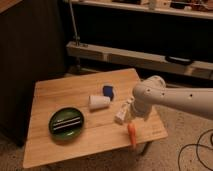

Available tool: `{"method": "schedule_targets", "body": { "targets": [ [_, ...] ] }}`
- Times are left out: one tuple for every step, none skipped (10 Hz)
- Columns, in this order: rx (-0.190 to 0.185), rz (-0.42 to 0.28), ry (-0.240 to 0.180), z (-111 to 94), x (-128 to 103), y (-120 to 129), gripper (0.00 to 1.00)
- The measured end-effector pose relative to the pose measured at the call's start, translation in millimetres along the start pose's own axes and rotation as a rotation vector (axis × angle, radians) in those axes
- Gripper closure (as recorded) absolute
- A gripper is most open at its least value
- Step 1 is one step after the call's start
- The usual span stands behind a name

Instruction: Drag the pepper across the table

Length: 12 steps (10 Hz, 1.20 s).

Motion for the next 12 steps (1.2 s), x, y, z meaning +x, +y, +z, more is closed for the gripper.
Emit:
{"method": "schedule_targets", "body": {
  "targets": [
    [-0.001, -0.003, 0.001, 7, 2, -2, 0.35],
    [-0.003, -0.006, -0.001, 14, 4, -5, 0.35],
    [-0.006, -0.008, -0.002, 19, 5, -5, 0.35],
    [-0.009, -0.014, -0.002, 25, 5, -5, 0.35],
    [-0.011, -0.021, 0.000, 32, 4, -3, 0.35],
    [-0.013, -0.022, 0.003, 37, 5, -2, 0.35],
    [-0.009, -0.021, 0.006, 42, 5, -3, 0.35],
    [-0.004, -0.019, 0.010, 46, 6, -3, 0.35],
    [0.001, -0.017, 0.013, 50, 7, -4, 0.35],
    [0.007, -0.015, 0.016, 51, 8, -5, 0.35],
    [0.010, -0.015, 0.020, 54, 9, -6, 0.35],
    [0.014, -0.019, 0.031, 57, 11, -6, 0.35]
  ]
}}
